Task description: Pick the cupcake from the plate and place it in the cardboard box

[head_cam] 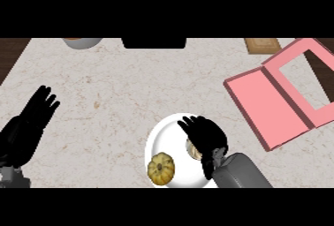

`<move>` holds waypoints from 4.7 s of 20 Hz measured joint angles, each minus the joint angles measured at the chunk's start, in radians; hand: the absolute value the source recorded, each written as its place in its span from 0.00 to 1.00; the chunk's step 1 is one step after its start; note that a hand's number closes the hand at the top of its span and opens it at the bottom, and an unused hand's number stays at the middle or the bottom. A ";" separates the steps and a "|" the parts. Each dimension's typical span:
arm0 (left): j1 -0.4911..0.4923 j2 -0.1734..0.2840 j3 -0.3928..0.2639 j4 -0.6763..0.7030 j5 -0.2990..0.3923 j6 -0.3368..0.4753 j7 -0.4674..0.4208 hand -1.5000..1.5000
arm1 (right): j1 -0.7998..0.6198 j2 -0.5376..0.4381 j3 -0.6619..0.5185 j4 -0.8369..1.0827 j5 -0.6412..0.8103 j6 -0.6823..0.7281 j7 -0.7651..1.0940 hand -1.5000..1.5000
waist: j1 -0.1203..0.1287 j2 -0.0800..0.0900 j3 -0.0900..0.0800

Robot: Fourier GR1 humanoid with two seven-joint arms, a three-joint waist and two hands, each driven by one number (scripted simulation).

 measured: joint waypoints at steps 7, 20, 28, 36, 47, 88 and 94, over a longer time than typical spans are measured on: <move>-0.026 -0.013 0.008 0.039 -0.014 -0.007 -0.010 0.50 | 0.003 -0.009 -0.012 0.020 0.041 -0.057 -0.094 1.00 | -0.001 0.000 0.000; -0.023 -0.023 0.020 0.020 -0.023 -0.020 -0.002 0.50 | -0.030 0.025 -0.074 0.095 0.078 -0.158 -0.113 1.00 | 0.004 0.001 0.000; -0.044 -0.035 -0.004 0.022 -0.031 -0.019 0.010 0.50 | -0.210 0.053 -0.157 0.236 -0.032 -0.368 0.320 1.00 | 0.030 0.006 0.000; -0.023 -0.033 0.009 0.010 -0.029 -0.019 0.009 0.50 | -0.376 0.057 -0.052 0.160 -0.052 -0.454 0.550 1.00 | 0.013 -0.001 0.000; -0.005 -0.037 0.017 0.005 -0.033 -0.015 0.006 0.50 | -0.588 0.041 -0.094 -0.058 0.100 -0.426 0.722 1.00 | -0.005 -0.006 -0.001; -0.018 -0.045 0.027 -0.010 -0.038 -0.022 0.028 0.50 | -0.250 -0.141 -0.576 0.185 -0.013 -0.618 0.287 0.00 | 0.001 0.000 0.000; -0.012 -0.043 0.032 -0.011 -0.033 -0.028 0.023 0.50 | -0.227 -0.097 -0.651 0.125 -0.090 -0.824 0.191 0.00 | -0.002 0.000 0.001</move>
